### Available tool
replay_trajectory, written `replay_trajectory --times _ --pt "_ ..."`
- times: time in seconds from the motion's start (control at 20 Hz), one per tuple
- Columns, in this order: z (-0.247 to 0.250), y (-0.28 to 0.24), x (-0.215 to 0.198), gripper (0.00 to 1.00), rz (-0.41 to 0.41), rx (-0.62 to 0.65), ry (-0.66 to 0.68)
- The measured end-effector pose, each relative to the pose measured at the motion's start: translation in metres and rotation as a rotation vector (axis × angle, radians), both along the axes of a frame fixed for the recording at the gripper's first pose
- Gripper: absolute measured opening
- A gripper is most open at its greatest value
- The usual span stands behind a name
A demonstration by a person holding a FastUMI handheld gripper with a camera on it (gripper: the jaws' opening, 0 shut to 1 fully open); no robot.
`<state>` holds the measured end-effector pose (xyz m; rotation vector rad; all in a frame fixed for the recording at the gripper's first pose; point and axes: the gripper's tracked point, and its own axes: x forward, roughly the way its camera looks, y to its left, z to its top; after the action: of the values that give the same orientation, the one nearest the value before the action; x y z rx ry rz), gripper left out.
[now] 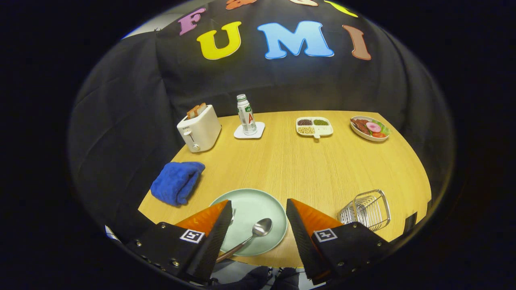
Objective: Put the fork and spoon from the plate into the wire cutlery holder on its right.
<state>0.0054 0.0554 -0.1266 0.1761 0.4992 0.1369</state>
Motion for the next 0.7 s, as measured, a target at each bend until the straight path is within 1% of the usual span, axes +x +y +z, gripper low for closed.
replay_trajectory --times 0.1,0.45,0.55,0.7 --pt "-0.007 0.006 0.0 0.84 0.009 0.018 0.032" --pt "-0.023 0.02 0.002 0.83 0.04 0.018 0.089" --pt "-0.034 0.026 -0.001 0.73 0.051 0.037 0.138" --pt "-0.058 0.036 -0.007 0.73 0.063 0.09 0.242"
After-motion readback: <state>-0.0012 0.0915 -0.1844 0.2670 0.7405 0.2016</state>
